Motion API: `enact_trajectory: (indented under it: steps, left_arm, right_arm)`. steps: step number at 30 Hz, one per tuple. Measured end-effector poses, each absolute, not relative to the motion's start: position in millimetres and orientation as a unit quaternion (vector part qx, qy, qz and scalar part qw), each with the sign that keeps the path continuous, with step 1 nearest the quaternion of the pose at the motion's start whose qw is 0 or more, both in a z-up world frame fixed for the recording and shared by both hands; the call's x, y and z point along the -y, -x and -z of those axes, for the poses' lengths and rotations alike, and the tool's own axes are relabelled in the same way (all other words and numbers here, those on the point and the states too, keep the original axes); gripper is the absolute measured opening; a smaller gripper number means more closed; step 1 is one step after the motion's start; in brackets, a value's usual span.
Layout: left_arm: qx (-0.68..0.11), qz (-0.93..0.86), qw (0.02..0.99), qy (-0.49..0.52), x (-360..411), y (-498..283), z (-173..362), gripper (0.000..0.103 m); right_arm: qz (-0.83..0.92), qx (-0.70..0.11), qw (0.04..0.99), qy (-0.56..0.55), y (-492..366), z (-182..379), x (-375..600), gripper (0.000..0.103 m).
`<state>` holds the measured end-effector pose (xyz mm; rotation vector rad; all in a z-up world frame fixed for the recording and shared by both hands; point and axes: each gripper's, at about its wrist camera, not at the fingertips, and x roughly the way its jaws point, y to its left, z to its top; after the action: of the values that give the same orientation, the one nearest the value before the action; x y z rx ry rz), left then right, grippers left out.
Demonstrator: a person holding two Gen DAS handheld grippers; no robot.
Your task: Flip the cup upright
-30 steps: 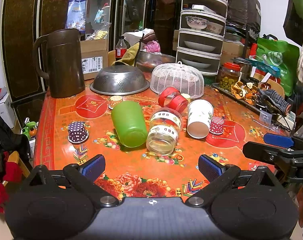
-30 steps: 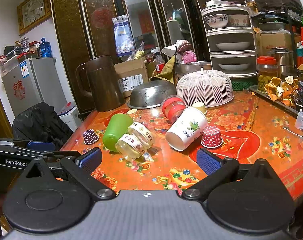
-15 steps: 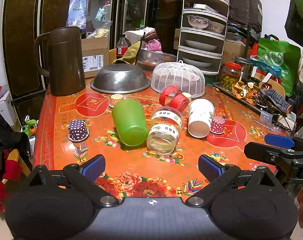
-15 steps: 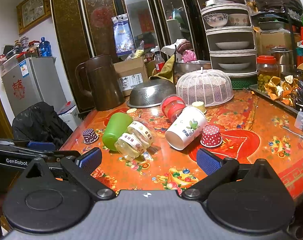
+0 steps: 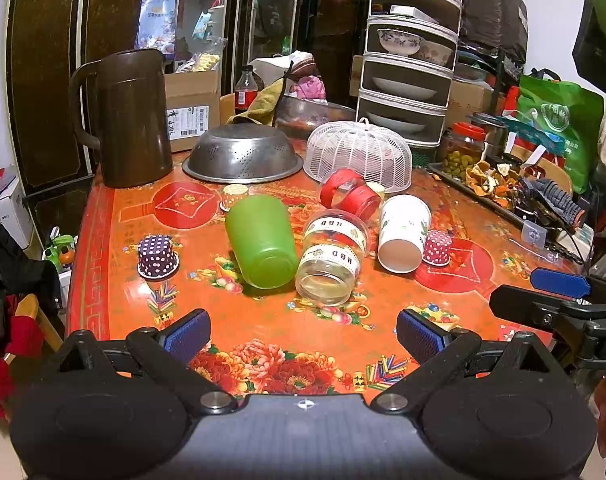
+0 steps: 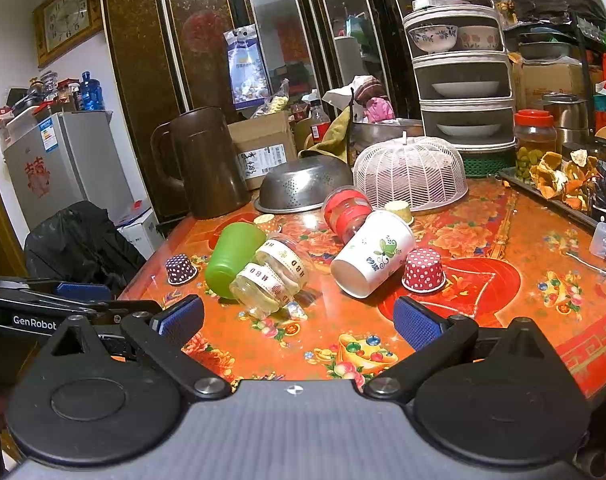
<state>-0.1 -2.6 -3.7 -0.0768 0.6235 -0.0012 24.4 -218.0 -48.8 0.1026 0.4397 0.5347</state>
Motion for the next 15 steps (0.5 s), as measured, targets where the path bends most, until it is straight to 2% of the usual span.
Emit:
enact_trajectory:
  steps: [15]
  left_arm:
    - [-0.306, 0.001, 0.951, 0.039, 2.1, 0.7, 3.7, 0.1]
  right_arm:
    - [-0.263, -0.216, 0.939, -0.051, -23.3, 46.1, 217.2, 0.102]
